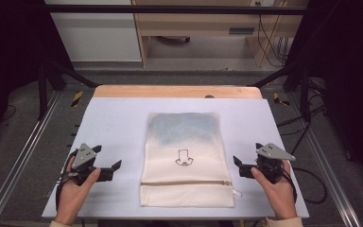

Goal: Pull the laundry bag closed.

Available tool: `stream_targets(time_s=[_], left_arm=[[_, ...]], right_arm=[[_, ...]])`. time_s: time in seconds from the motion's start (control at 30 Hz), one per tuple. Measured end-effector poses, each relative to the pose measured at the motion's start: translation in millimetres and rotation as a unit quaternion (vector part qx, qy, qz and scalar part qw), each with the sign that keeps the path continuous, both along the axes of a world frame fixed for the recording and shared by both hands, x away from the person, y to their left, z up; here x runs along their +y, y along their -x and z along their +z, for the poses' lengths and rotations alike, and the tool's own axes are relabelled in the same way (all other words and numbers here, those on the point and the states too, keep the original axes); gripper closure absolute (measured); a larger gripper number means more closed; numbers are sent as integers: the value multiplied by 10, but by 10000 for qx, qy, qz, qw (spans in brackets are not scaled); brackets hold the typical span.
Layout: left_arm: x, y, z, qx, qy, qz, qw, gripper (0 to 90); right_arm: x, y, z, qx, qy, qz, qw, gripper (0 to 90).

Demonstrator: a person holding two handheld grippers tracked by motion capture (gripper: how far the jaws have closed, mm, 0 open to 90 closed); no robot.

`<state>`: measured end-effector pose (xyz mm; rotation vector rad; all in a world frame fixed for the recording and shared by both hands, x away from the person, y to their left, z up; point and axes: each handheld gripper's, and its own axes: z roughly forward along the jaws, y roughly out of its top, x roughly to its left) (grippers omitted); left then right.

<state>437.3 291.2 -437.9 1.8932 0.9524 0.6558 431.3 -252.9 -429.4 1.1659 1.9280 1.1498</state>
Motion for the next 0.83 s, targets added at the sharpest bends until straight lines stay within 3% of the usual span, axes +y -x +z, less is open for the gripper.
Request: stream_targets(time_s=[0.27,0.4,0.53,0.7,0.83], left_arm=[[392,-75,-17,-379,-73,505,9980,55],[489,-102,-34,-443,-64,560,9974,53],[553,-139,-78,-320,-88,566,9978,50],[564,-205,-172,-27,-255,570,9980,49],[500,-230,-211,111,-463,467,9978,47]], right_arm=[[-259,22,-32,-295,3,-467,9985,71],[-339,29,-88,-367,-2,-585,9976,69],[-421,31,-184,-228,-25,-722,9971,67],[-482,18,-317,230,48,-877,9959,67],[-477,7,-321,275,20,-904,9955,66]])
